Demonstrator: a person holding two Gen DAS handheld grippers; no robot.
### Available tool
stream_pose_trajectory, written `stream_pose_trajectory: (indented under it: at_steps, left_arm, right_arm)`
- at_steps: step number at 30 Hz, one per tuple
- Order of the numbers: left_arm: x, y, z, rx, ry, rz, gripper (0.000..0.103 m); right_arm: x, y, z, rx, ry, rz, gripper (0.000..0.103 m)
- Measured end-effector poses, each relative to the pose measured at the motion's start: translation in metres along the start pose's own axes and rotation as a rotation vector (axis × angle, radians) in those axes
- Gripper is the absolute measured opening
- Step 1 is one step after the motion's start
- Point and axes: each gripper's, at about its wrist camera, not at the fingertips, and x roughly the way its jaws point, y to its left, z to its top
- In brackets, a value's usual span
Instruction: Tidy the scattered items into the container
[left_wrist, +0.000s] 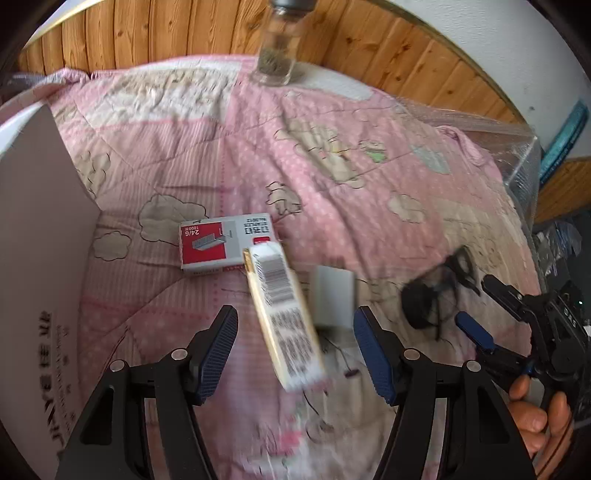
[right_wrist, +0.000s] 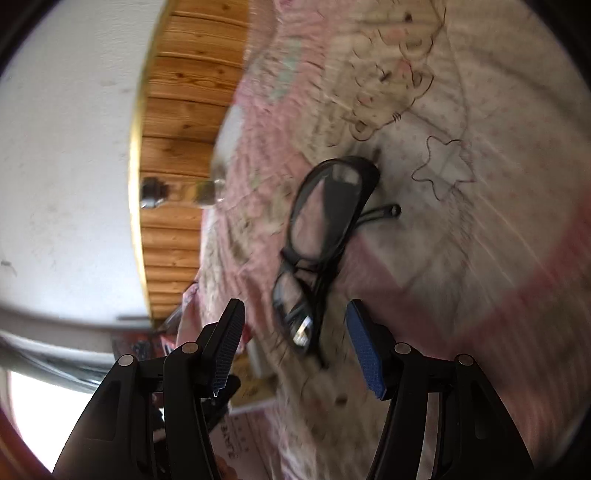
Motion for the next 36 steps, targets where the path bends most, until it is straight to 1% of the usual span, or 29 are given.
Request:
stream_pose_trajectory:
  at_steps: [2,3,6,7,8,9,10,11,12,13,14,16,18,22,28,31,36]
  left_arm:
    - [0.011,0.008,0.002,-0.026,0.01,-0.007,0.066]
    - [0.015,0.012,0.003,-0.04,0.016,-0.013,0.066]
    - [0.02,0.021,0.004,-0.075,-0.002,-0.052,0.067]
    - [0.02,0.021,0.005,-0.068,-0.01,-0.053,0.066]
    - [0.02,0.021,0.006,-0.06,-0.018,-0.055,0.063]
    - [0.02,0.021,0.007,-0.057,-0.026,-0.062,0.059]
    - [0.02,0.021,0.008,-0.056,-0.033,-0.074,0.049]
    - [0.019,0.02,0.01,-0.054,-0.04,-0.078,0.035]
    - [0.018,0.019,0.011,-0.044,-0.041,-0.066,0.027]
    - [0.019,0.018,0.012,-0.03,-0.035,-0.049,0.024]
    - [0.02,0.017,0.012,-0.021,-0.028,-0.046,0.024]
    - [0.019,0.014,0.012,-0.007,-0.031,-0.043,0.024]
    - [0.017,0.012,0.01,0.008,-0.037,-0.039,0.023]
    - [0.012,0.014,0.006,0.005,-0.038,-0.058,0.023]
    - [-0.002,0.02,-0.008,-0.006,-0.042,-0.075,0.023]
    - [-0.008,0.021,-0.017,-0.007,-0.034,-0.079,0.023]
    - [-0.022,0.015,-0.033,0.015,-0.019,-0.069,0.023]
  right_arm:
    - [0.011,0.01,0.008,-0.036,-0.001,-0.012,0.062]
    - [0.019,0.014,0.013,-0.051,0.009,-0.027,0.061]
    - [0.04,0.034,0.025,-0.128,0.021,-0.099,0.061]
    - [0.046,0.04,0.027,-0.154,0.021,-0.131,0.06]
    - [0.053,0.048,0.028,-0.182,0.022,-0.168,0.059]
    - [0.057,0.054,0.029,-0.207,0.024,-0.205,0.051]
    - [0.062,0.059,0.03,-0.228,0.023,-0.251,0.046]
    - [0.065,0.062,0.031,-0.237,0.017,-0.282,0.045]
    - [0.067,0.064,0.033,-0.234,0.012,-0.289,0.042]
    - [0.067,0.064,0.034,-0.225,0.009,-0.29,0.04]
    - [0.067,0.06,0.037,-0.197,0.008,-0.27,0.036]
    - [0.062,0.05,0.04,-0.127,0.027,-0.184,0.021]
    - [0.057,0.046,0.04,-0.123,0.027,-0.161,0.018]
    - [0.042,0.043,0.034,-0.172,0.066,-0.152,0.017]
    - [-0.004,0.048,0.008,-0.341,0.139,-0.22,0.014]
    - [-0.021,0.044,-0.005,-0.359,0.145,-0.241,0.014]
    - [-0.035,0.041,-0.027,-0.342,0.141,-0.248,0.014]
